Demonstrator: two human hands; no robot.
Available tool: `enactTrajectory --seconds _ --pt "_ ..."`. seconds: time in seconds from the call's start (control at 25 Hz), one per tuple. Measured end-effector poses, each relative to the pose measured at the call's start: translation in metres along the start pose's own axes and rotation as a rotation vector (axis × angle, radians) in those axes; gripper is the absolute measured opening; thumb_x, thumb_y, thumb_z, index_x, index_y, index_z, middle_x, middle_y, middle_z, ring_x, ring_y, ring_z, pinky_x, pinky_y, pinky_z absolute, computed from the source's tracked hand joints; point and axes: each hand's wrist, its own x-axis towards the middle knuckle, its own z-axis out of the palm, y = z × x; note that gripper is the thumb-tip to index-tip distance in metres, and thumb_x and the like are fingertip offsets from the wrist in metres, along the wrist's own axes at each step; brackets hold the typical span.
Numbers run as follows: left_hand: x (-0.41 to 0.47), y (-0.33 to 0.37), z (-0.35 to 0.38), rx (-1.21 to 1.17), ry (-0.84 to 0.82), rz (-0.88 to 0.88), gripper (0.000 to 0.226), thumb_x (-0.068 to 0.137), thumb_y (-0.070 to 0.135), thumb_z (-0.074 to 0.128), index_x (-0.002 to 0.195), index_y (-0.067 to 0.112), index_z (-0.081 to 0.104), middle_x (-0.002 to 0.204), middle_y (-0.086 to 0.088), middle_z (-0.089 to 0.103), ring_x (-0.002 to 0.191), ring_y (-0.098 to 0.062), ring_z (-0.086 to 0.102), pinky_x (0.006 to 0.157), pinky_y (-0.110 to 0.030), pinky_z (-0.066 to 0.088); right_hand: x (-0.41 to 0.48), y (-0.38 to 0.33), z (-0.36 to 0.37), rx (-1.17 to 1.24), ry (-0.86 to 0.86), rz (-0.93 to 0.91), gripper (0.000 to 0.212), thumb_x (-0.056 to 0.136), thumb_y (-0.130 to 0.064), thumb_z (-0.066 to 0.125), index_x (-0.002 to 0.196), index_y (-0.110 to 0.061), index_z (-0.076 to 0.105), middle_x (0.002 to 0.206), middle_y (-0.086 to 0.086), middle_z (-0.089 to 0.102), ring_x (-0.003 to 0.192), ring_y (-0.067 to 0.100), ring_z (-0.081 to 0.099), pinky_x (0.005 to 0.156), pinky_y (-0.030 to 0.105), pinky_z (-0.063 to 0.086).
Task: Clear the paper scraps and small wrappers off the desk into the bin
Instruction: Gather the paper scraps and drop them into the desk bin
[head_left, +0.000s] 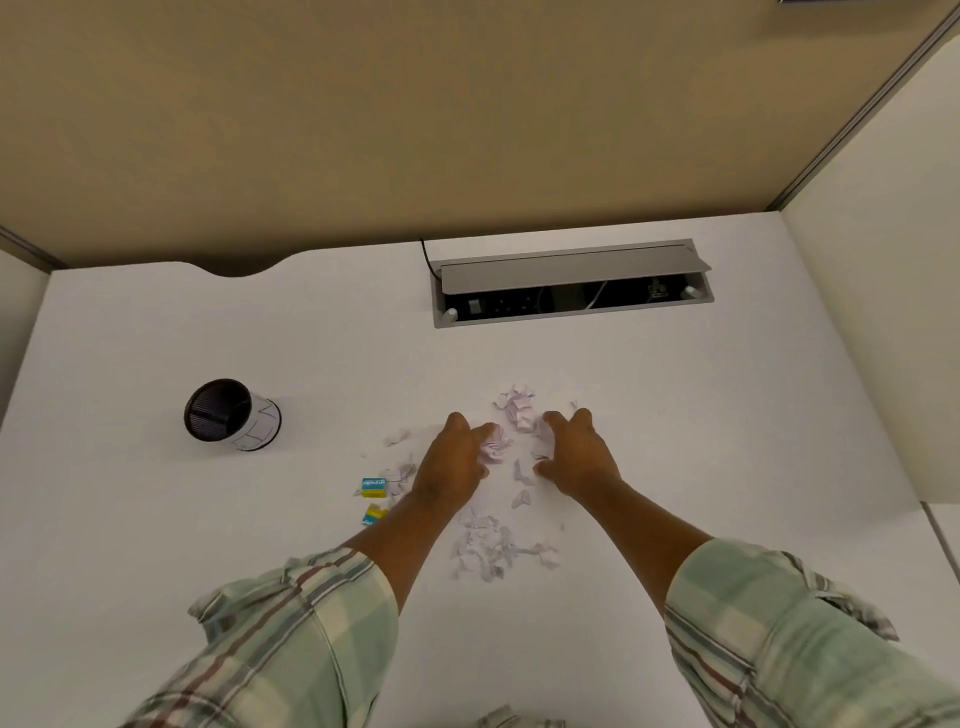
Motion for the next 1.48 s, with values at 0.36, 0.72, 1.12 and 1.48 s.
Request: enactTrajectory --seconds 0.36,0.72,1.12,1.48 --pt "-0.020 -0.012 0.019 0.194 0.035 0.015 0.022 0.095 0.002 0.053 0.098 0.010 0.073 0.100 -0.011 0.058 0.089 -0.024 0.063 0.072 -0.017 0.037 -0.025 0.000 0.018 -0.087 0.014 -0.044 0.036 0.096 -0.023 0.059 0.133 -0.023 0.057 0.124 0.011 0.050 0.104 0.030 0.062 0.092 0.037 0.057" --pt "-0.057 -0.022 0.015 -0.124 0.132 -0.124 0.031 0.090 0.008 0.069 0.120 0.011 0.068 0.116 -0.011 0.067 0.105 -0.022 0.064 0.078 -0.007 0.042 -0.048 0.001 0.028 0.149 0.044 0.014 0.018 0.083 -0.011 0.063 0.094 -0.018 0.076 0.093 0.007 0.071 0.080 0.023 0.068 0.066 0.023 0.049" --pt "-0.041 0.016 0.007 -0.098 0.121 -0.201 0.098 0.087 0.033 0.076 0.157 0.031 0.008 0.153 -0.017 0.033 0.127 -0.034 0.057 0.095 -0.036 0.055 -0.065 0.002 0.030 0.212 0.068 0.021 0.017 0.085 -0.014 0.068 0.099 -0.015 0.077 0.096 0.005 0.075 0.080 0.018 0.069 0.070 0.025 0.055" --pt "-0.017 0.005 0.010 0.065 0.046 -0.068 0.040 0.092 0.004 0.066 0.131 0.013 0.062 0.136 -0.011 0.054 0.122 -0.026 0.059 0.105 -0.027 0.045 -0.065 0.009 0.020 0.228 0.103 0.009 0.016 0.087 -0.016 0.069 0.100 -0.011 0.076 0.094 0.007 0.075 0.077 0.018 0.066 0.072 0.027 0.055"
